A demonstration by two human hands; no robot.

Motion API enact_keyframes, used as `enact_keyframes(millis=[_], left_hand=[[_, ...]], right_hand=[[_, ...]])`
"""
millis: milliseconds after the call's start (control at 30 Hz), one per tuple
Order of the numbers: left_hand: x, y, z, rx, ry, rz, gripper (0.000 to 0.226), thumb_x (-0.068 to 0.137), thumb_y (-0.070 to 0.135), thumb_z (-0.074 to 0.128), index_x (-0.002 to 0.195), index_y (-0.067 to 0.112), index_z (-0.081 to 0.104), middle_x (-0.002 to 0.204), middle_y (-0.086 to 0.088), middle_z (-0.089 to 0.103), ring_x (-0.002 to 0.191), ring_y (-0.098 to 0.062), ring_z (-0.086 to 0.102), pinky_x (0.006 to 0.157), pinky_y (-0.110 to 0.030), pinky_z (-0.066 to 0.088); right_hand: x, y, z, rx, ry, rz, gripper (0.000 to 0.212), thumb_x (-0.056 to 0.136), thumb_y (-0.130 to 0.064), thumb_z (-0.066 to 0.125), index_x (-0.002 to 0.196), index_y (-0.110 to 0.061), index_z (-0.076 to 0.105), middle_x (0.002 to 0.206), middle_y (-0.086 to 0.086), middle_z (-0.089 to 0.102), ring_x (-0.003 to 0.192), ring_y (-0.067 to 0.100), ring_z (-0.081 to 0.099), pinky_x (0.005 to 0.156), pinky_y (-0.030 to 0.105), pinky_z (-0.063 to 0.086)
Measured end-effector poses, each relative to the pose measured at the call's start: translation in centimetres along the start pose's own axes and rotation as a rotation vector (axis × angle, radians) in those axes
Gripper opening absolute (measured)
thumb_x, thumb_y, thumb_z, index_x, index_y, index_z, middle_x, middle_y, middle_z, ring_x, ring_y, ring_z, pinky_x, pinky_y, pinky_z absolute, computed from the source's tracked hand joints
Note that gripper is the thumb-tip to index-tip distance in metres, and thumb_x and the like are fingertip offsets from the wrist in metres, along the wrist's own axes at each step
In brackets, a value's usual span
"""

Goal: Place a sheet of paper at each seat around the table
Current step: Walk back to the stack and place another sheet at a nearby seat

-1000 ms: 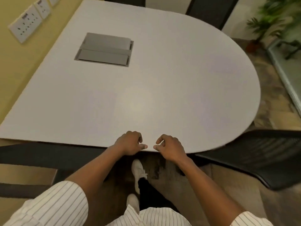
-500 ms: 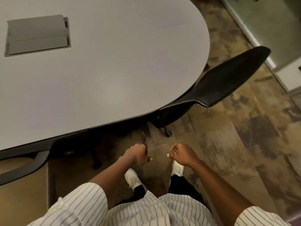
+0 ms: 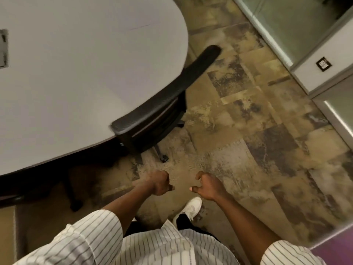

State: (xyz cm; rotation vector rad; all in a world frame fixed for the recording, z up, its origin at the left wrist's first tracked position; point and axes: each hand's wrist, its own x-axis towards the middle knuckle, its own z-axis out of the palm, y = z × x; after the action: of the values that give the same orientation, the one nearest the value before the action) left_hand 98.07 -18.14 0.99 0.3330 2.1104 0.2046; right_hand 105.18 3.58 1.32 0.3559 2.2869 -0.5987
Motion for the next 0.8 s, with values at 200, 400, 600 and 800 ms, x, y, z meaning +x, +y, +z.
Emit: enact_keyframes(millis=[200,400,600,800], left_hand=[[5.1,12.1,-1.4,0.046,-0.020,0.083,0.046,0.098,0.053,0.072,0.113,0.010,0.075,0.118,-0.012,0.075,0.114,-0.034,0.070,0.092,-0.039,0.056],[9.5,20.3,-4.9,0.072,-0.022,0.140,0.046,0.100,0.048,0.071,0.111,0.003,0.077,0.116,-0.018,0.078,0.112,-0.036,0.072,0.092,-0.040,0.056],[15.4,26.4,-9.4,0.122,-0.010,0.193,0.050,0.102,0.044,0.068,0.120,-0.001,0.076,0.125,-0.023,0.076,0.120,-0.040,0.069,0.096,-0.042,0.054],[23.4,32.4,-15.7,0.082,-0.011,0.235,0.045,0.102,0.041,0.069,0.120,0.000,0.073,0.128,-0.022,0.072,0.123,-0.039,0.067,0.096,-0.041,0.052]], right_hand=[[1.0,9.1,-7.0,0.042,0.074,0.063,0.052,0.092,-0.054,0.078,0.130,-0.019,0.069,0.129,0.009,0.073,0.118,0.032,0.070,0.091,0.038,0.056],[2.3,15.2,-13.1,0.150,0.121,0.120,0.036,0.092,-0.049,0.078,0.115,-0.022,0.072,0.120,0.006,0.078,0.113,0.031,0.073,0.089,0.037,0.058],[5.6,20.1,-19.1,0.204,0.135,0.180,0.029,0.093,-0.048,0.078,0.111,-0.026,0.071,0.110,0.000,0.079,0.104,0.025,0.075,0.085,0.035,0.058],[11.4,24.0,-27.6,0.126,0.142,0.223,0.031,0.097,-0.048,0.073,0.117,-0.026,0.069,0.106,0.001,0.081,0.107,0.023,0.075,0.090,0.035,0.059]])
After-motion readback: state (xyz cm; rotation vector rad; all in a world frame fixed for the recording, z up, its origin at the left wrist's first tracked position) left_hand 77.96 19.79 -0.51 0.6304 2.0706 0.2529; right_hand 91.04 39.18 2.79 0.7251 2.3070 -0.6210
